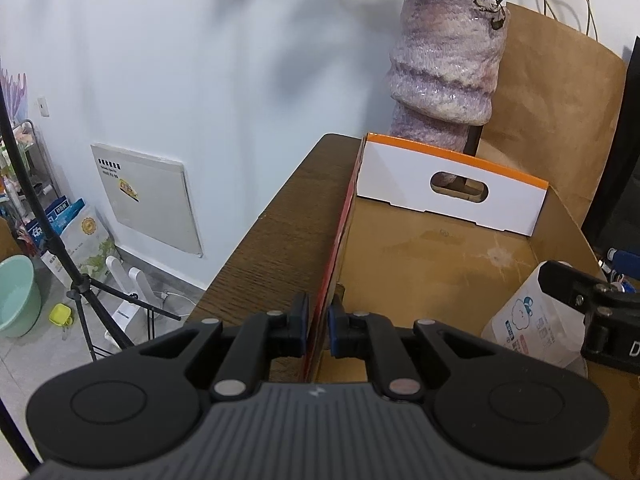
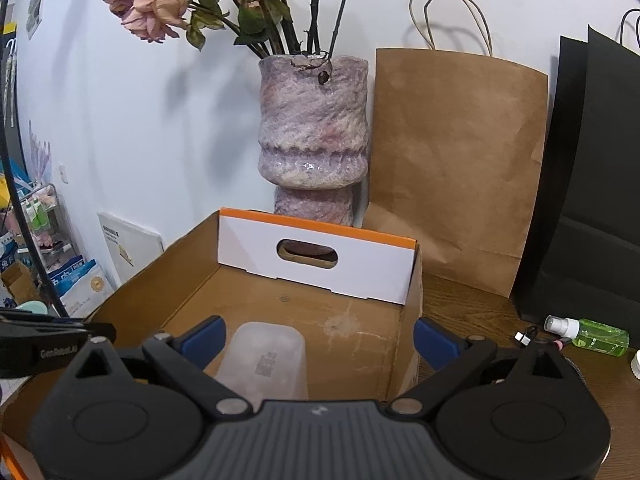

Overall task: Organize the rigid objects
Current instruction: 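Carry the swab box into the orange box and release it, then withdraw the right tool from the box toward the table objects, then grasp the beige cube with the right gripper, then carry the beige cube over the orange box with the right gripper, then lower the cube into the box and open the right gripper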

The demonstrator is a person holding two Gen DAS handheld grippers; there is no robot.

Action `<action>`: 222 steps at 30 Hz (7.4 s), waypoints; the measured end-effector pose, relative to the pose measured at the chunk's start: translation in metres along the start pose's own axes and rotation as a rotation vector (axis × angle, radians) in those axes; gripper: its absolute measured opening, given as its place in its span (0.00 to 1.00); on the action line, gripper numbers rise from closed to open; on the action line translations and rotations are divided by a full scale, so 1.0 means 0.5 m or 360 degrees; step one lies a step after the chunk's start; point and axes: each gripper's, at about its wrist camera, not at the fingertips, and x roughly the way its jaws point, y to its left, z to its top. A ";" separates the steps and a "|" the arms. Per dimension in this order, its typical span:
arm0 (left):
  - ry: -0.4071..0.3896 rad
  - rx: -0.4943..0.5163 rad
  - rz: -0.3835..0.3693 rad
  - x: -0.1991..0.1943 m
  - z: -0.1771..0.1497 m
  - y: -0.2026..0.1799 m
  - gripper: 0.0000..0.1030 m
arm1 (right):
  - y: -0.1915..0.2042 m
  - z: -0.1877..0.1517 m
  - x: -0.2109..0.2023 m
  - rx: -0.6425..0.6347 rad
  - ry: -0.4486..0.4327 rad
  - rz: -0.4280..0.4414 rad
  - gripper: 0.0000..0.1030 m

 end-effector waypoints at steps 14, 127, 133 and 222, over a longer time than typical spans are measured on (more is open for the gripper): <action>0.0024 -0.0114 -0.0037 0.007 0.014 0.009 0.11 | 0.006 0.000 -0.001 -0.0032 -0.0014 0.0008 0.98; 0.0018 -0.0014 -0.0022 0.026 0.030 -0.019 0.11 | -0.256 -0.201 -0.122 0.0239 0.0033 -0.0393 0.53; 0.0018 -0.0011 -0.0021 0.026 0.030 -0.020 0.11 | -0.251 -0.187 -0.129 0.0228 -0.0011 -0.0407 0.53; -0.0019 0.0009 0.0008 0.021 0.026 -0.027 0.11 | 0.004 0.051 -0.005 -0.0030 -0.0184 0.0153 1.00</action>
